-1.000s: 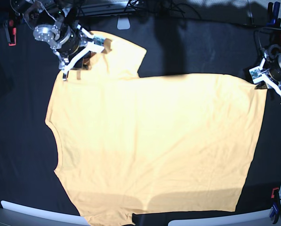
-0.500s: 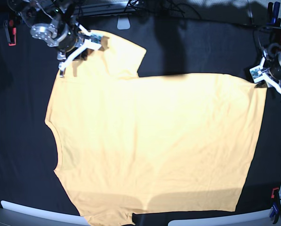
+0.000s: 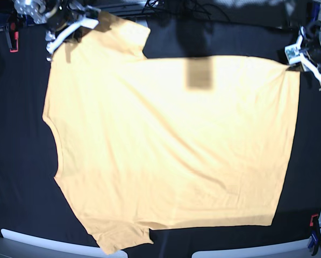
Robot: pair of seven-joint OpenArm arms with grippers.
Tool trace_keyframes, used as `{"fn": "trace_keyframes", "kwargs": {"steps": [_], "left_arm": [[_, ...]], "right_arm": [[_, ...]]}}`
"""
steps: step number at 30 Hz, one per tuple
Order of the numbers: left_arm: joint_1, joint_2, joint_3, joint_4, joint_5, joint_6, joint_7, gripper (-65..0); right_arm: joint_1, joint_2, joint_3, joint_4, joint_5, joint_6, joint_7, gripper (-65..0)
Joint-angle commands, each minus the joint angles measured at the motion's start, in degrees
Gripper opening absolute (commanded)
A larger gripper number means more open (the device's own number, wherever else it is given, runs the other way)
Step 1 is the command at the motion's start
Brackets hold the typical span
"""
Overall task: Layout the t-shirt on the table in an organized manner, then fold the t-shirt properly
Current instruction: 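Lift and pull the shirt edge away from the body with both grippers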
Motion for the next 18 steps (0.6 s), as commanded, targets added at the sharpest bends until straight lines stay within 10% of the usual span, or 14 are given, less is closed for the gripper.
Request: {"fn": "trace_keyframes", "kwargs": {"steps": [1,18], "left_arm": [[1.31,-1.16,-0.39,1.07,0.07,-0.63,0.26,-65.0],[15.37,-1.27,-15.8,7.91,3.26,-0.57,-1.33,-65.0]], "right_arm": [[-2.47,0.74,0.9,1.46,-0.04,0.02,-0.26,-65.0],[-8.9,0.59,2.25,2.58,-3.43,-9.9,-4.15,-65.0]]}}
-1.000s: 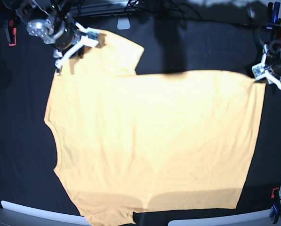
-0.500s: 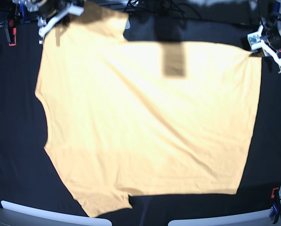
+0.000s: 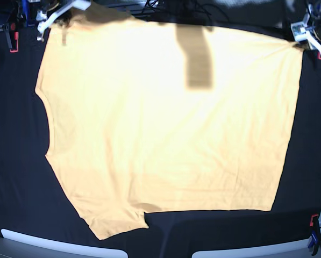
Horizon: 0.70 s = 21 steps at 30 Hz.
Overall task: Layout the t-shirt on the table in an organized manner, then fold the t-shirt properly
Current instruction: 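Lift and pull the shirt edge away from the body with both grippers, then lower the held shirt edge back onto the table with both grippers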
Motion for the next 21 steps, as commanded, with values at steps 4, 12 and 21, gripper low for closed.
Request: {"fn": "trace_keyframes", "kwargs": {"steps": [4,12,21], "left_arm": [[-0.33,-0.48,-2.23,0.44,-0.02,2.03,-2.51,-65.0],[-9.03,8.11,-2.23,0.24,-0.09,4.76,2.71,-65.0],[-15.89,12.85,-2.21,0.22,-4.15,5.35,4.87,-65.0]], "right_arm": [[4.61,0.39,0.35,0.83,2.34,-1.84,-1.44,-65.0],[17.2,-3.3,0.35,0.46,10.03,-1.55,-2.75,-65.0],[23.5,-3.26,0.35,-2.43,13.6,-1.68,0.7,-65.0]]}}
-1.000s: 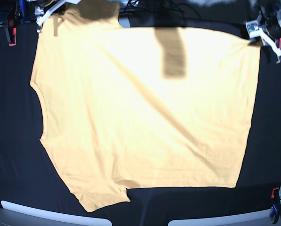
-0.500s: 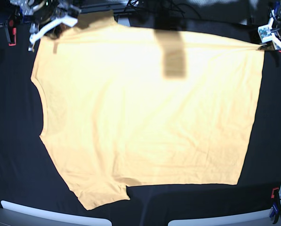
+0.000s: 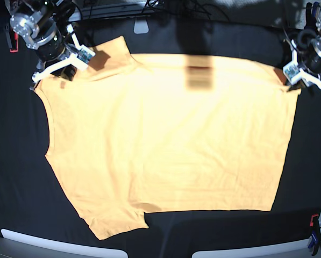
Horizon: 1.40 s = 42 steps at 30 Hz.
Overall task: Layout the t-shirt on the table in an organized manner, then fold the t-shirt properly
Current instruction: 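Lower the held shirt edge back onto the table with both grippers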
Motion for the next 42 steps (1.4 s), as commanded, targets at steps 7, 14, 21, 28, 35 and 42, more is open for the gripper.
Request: {"fn": "trace_keyframes", "kwargs": {"steps": [7,14,21,28,35,42], "left_arm": [[-3.87,2.16,-0.59,-1.11,-3.41,4.55,1.25,-65.0],[-7.45,7.48,-0.48,-8.24,-3.76,4.39,-4.85,-65.0],[-11.98,9.7,-0.48,-12.68,-3.78,4.61,-6.08,-65.0],[-15.15,9.99,-0.48,-13.38,-3.78,4.63,-5.88,-65.0],[-17.77,10.01,-0.48,-15.87,-3.8,4.61,-5.68,-65.0],[-18.78,9.99,-0.48,-18.03,-3.85,4.59,-6.36,-65.0]], "right_arm": [[8.96,0.81,0.26,-6.93,5.14,-0.87,1.07,-65.0],[15.91,0.81,0.26,-13.4,7.87,-0.74,3.41,-65.0],[22.8,0.79,-3.65,-18.82,10.1,2.6,3.43,-65.0],[27.76,0.79,-9.14,-23.8,9.64,2.56,3.37,-65.0],[31.71,0.66,-10.97,-26.99,9.97,2.58,3.72,-65.0],[33.46,0.66,-11.02,-29.31,11.43,2.6,4.5,-65.0]]}}
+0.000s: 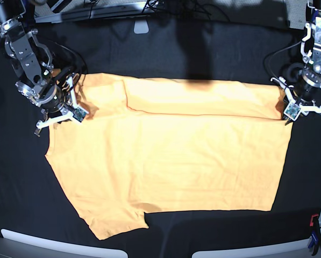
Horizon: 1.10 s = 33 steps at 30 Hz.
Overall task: Layout the t-shirt on the table in an organized manner, then fold the t-shirt properly
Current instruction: 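Lower the held shirt edge back onto the table with both grippers, then regrasp the shirt edge with both grippers and straighten it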
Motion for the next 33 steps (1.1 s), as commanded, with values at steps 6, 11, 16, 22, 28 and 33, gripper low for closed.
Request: {"fn": "trace_keyframes", "kwargs": {"steps": [6,11,16,22,28,33], "left_arm": [[-0.81,-1.16,-0.55,0.66,-0.83,1.38,-1.36,-59.4],[-0.76,-1.49,-0.57,0.72,-0.76,1.38,-1.22,-41.1],[-0.44,-2.62,-0.55,3.56,-0.33,1.36,2.6,-41.1],[4.33,-6.93,-0.55,13.33,-0.37,1.36,9.46,-41.1],[13.77,-10.86,-0.55,20.9,-0.35,1.27,11.32,-41.1],[21.24,-11.63,-0.55,21.66,4.52,-4.35,4.2,-41.1]], "right_arm": [[1.09,1.11,0.63,0.57,2.84,-0.83,0.55,-45.7],[1.05,1.14,0.63,1.25,2.82,-0.83,0.61,-41.7],[-0.59,1.46,0.63,5.38,2.82,-0.87,-2.69,-41.7],[-5.75,2.54,1.05,11.89,1.14,-2.56,-6.54,-41.7],[-14.23,2.54,4.13,17.2,-1.86,-4.35,-6.71,-41.9],[-20.5,2.54,5.95,20.81,-2.82,-4.33,-6.99,-41.9]]}}
